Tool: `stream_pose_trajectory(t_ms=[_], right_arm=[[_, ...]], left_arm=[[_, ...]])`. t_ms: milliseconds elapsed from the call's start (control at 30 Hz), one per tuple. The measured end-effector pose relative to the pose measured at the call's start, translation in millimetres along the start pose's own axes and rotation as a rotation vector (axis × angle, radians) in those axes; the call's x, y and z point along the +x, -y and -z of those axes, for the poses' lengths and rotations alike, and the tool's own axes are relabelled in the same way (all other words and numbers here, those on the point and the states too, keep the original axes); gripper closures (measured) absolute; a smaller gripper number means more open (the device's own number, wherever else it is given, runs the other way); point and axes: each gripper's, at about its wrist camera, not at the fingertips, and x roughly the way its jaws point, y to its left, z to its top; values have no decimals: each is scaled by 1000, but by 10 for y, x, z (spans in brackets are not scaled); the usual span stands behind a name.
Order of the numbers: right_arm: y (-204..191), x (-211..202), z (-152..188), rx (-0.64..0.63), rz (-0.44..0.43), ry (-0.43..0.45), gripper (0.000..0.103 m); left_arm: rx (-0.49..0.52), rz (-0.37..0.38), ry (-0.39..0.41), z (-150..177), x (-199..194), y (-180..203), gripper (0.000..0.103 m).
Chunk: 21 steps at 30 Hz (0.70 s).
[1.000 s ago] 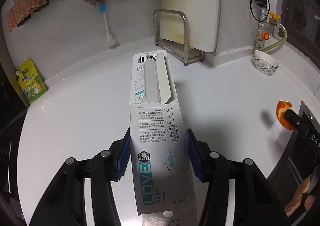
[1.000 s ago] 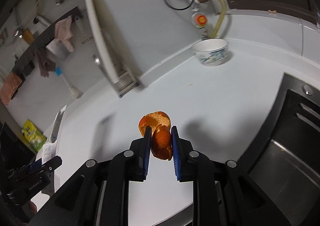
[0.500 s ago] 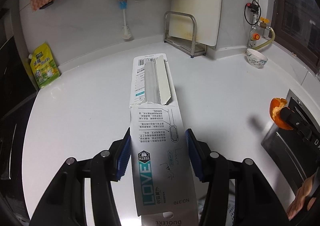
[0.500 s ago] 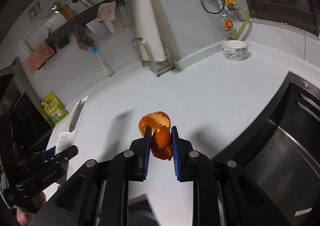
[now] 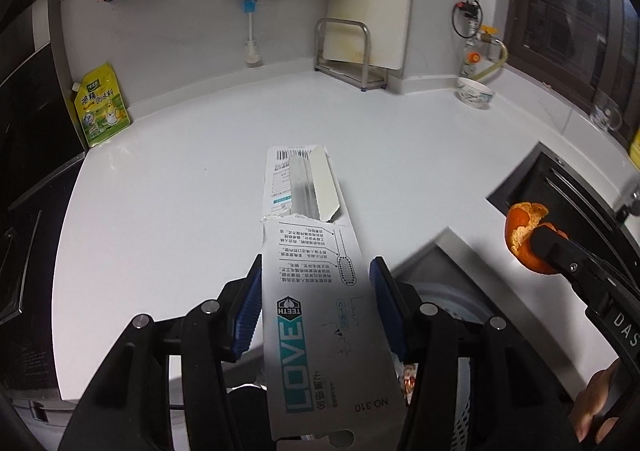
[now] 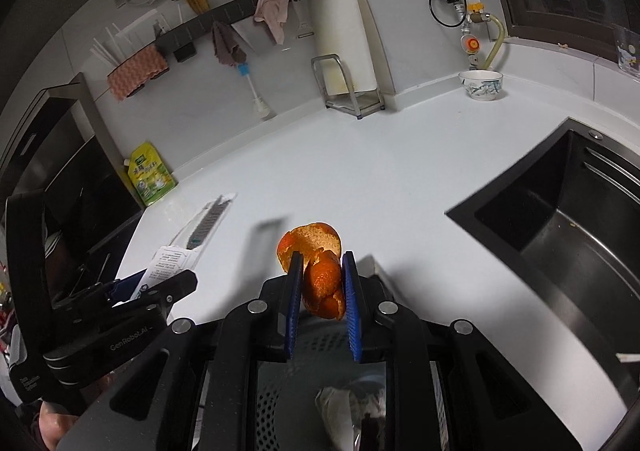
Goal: Collect trash
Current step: 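Carry the box and peel over the bin and open both tools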
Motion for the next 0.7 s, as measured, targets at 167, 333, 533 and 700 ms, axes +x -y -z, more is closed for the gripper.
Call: stream_pose_trajectory(t_ms=[167,333,533,700], right_arm=[[-31,-245,262,3,21,-12,84],[-12,-466,510,3,54,-16,84],[-12,-529,764,-12,75,-56,84],[36,-533,928,4,77,-80,84]], left_arm=[[5,56,-16,262,-110,14,52],[28,113,-20,483,-176,110,52],[77,151,-7,600,-270,268,52],[122,181,16,698,-394,396,52]])
